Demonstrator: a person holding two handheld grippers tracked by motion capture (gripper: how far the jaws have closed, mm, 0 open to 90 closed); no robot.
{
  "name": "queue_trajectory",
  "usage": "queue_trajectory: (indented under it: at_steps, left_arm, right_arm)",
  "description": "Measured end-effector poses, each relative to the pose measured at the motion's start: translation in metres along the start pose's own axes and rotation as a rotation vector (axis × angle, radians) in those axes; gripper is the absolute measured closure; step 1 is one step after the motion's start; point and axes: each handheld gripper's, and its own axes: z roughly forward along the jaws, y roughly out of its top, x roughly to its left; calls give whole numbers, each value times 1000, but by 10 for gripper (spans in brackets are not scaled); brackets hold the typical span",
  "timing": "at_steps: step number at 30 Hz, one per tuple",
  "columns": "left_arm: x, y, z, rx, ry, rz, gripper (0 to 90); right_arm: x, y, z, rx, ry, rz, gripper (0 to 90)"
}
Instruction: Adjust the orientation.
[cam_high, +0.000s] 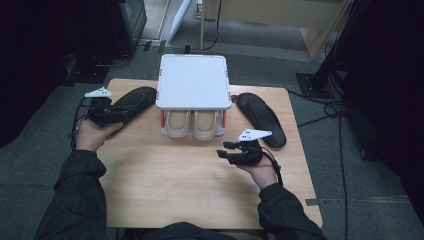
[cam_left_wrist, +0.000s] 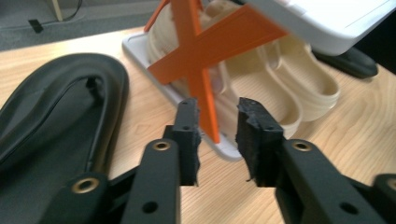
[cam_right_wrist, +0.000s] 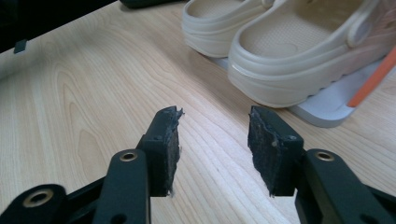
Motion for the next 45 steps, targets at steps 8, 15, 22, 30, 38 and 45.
queue_trajectory:
  at_steps: [8, 15, 22, 30, 38, 45]
  left_arm:
    - [32, -14, 5, 9, 41, -34, 793]
    - [60, -26, 8, 39, 72, -67, 846]
    - [80, -33, 17, 68, 103, -117, 846]
    - [88, -38, 29, 84, 101, -135, 839]
    - [87, -38, 33, 96, 87, -148, 837]
    - [80, -39, 39, 145, 76, -129, 833]
  right_arm:
    - [11, 2, 13, 29, 31, -19, 562]
    - [11, 0, 11, 28, 23, -14, 562]
    - [8, -1, 8, 16, 1, -5, 562]
    - [5, -6, 4, 17, -23, 1, 566]
    - [2, -6, 4, 3, -29, 12, 566]
    - [2, -6, 5, 7, -33, 20, 566]
